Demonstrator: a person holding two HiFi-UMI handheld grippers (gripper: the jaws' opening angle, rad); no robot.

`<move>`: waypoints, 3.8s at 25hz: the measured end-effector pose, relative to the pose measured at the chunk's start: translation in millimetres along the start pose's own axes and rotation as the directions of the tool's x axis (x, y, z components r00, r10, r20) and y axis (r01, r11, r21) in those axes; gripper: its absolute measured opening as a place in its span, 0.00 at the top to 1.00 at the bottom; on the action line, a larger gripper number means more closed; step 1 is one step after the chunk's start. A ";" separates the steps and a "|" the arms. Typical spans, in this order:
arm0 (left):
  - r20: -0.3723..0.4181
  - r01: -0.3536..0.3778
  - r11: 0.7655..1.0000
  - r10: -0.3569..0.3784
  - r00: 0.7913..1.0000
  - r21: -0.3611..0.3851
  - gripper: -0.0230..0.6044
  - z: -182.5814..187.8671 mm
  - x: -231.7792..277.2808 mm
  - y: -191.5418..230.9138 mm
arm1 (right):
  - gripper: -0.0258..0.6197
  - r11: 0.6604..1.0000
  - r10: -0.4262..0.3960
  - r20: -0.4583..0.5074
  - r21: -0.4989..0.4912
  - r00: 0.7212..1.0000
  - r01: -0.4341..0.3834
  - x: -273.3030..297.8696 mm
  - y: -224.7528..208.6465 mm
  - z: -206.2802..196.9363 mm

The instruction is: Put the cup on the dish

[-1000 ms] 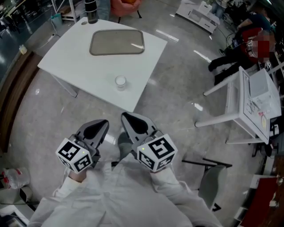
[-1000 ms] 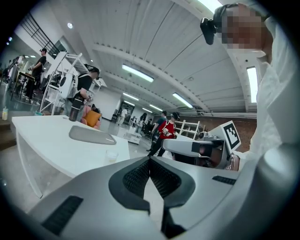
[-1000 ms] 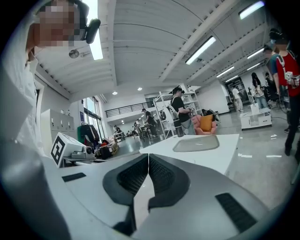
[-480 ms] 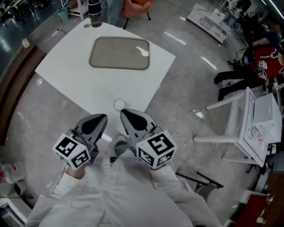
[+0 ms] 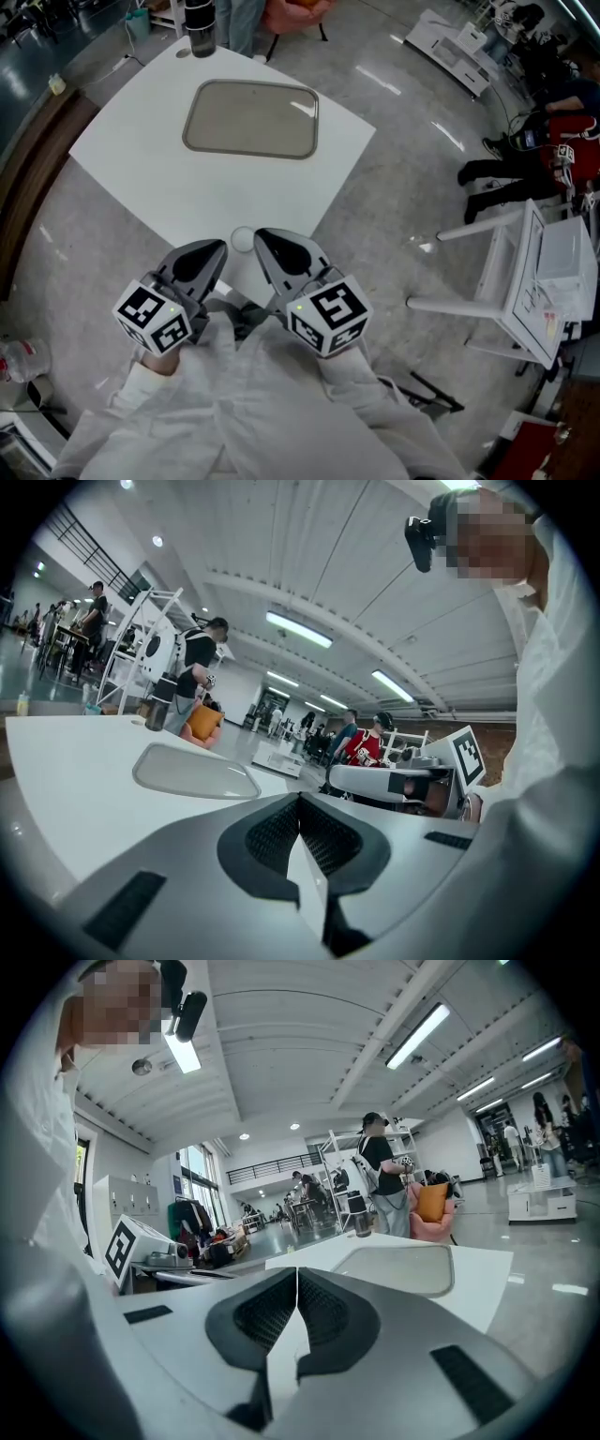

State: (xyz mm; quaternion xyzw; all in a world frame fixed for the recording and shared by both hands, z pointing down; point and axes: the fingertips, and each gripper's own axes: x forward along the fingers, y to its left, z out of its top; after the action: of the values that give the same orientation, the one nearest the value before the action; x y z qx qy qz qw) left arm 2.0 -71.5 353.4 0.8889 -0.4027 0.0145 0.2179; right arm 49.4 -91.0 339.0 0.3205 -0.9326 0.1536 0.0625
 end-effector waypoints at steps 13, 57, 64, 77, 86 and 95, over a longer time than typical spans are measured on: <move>-0.040 0.018 1.000 -0.018 0.999 -0.003 0.95 -1.5 -2.8 6.7 | 0.94 0.999 -0.020 -0.037 0.045 0.999 0.022 4.5 2.3 -14.0; -0.275 0.058 0.989 -0.094 0.957 -0.138 0.95 -99.0 17.5 48.4 | 0.57 0.973 -0.175 -0.300 0.091 0.938 0.211 38.2 -18.1 -147.2; -0.296 0.060 0.986 -0.104 0.950 -0.156 0.95 -114.0 19.2 56.6 | 0.55 0.976 -0.162 -0.341 0.081 0.926 0.201 55.2 -24.0 -163.4; -0.337 0.051 0.987 -0.100 0.936 -0.154 0.95 -126.3 18.1 76.3 | 0.55 0.982 -0.187 -0.352 -0.041 0.917 0.184 81.5 -38.4 -168.4; -0.345 0.053 0.987 -0.104 0.933 -0.154 0.95 -125.1 18.2 84.0 | 0.55 0.975 -0.219 -0.326 -0.093 0.920 0.200 91.6 -41.0 -163.7; -0.345 0.060 0.988 -0.106 0.933 -0.142 0.95 -121.9 19.4 84.8 | 0.55 0.973 -0.228 -0.321 -0.094 0.919 0.209 91.8 -41.1 -163.2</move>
State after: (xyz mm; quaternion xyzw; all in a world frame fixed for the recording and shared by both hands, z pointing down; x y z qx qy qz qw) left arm -28.0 -85.9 499.4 0.8723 -0.3196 0.1377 0.3436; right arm 5.5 -121.6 523.1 0.3903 -0.8714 0.1702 0.2436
